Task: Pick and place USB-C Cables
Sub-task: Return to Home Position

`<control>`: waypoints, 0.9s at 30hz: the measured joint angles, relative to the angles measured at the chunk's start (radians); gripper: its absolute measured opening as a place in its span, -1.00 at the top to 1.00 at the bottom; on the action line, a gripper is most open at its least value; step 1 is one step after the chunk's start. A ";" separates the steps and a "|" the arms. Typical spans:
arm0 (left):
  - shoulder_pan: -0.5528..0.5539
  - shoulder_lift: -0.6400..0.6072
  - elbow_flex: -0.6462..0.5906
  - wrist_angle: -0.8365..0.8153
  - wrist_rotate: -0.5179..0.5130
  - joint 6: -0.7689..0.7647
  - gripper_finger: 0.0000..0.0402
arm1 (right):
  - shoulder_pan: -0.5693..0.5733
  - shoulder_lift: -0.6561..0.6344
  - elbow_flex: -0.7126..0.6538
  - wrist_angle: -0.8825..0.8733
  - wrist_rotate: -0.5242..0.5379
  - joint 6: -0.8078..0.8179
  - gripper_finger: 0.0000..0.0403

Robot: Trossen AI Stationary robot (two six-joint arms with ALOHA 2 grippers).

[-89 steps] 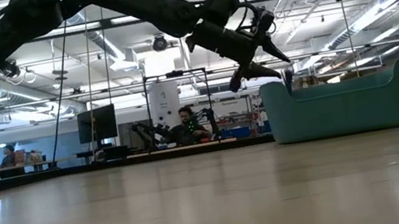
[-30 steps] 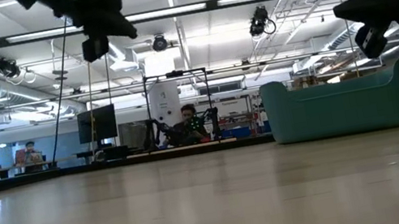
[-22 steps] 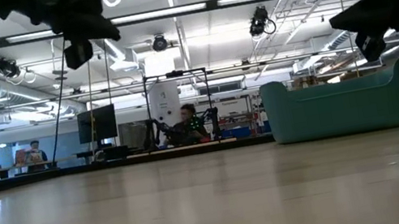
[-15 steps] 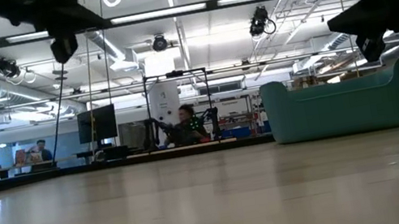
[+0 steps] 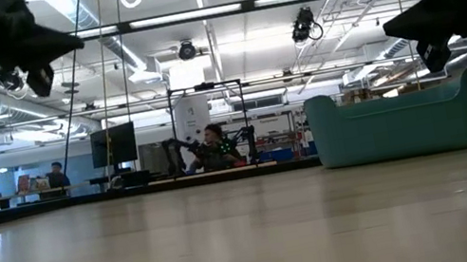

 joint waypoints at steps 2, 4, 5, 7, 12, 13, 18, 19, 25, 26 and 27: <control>-0.001 -0.039 -0.037 -0.007 0.001 0.022 0.93 | 0.000 0.000 0.000 0.000 0.000 0.000 0.89; -0.001 -0.061 -0.071 -0.011 0.000 0.030 0.92 | 0.000 0.000 0.000 0.000 0.000 0.000 0.89; -0.001 -0.066 -0.085 -0.014 0.000 0.030 0.92 | 0.000 0.000 0.000 0.000 0.000 0.000 0.89; -0.001 -0.066 -0.114 -0.016 0.000 0.030 0.92 | 0.000 0.000 0.000 0.000 0.000 0.000 0.89; -0.001 -0.065 -0.155 -0.084 -0.016 0.030 0.95 | 0.000 0.000 0.000 0.000 0.000 0.000 0.89; -0.001 -0.064 -0.156 -0.108 -0.021 0.030 0.95 | 0.000 0.000 0.000 0.000 0.000 0.000 0.89; -0.001 -0.064 -0.156 -0.171 -0.021 -0.023 0.89 | 0.000 0.000 0.000 0.000 0.000 0.000 0.89; -0.006 -0.066 -0.159 -0.164 -0.023 -0.066 0.87 | 0.000 0.000 0.000 0.000 0.000 0.000 0.89; -0.059 -0.136 -0.231 -0.001 -0.106 -0.297 0.85 | 0.000 -0.001 0.000 0.000 -0.001 0.000 0.89; -0.062 -0.148 -0.245 0.032 -0.126 -0.280 0.86 | 0.000 0.000 0.000 0.000 0.000 0.000 0.89; -0.064 -0.158 -0.260 0.070 -0.146 -0.246 0.87 | 0.000 0.000 0.000 0.000 -0.001 0.000 0.89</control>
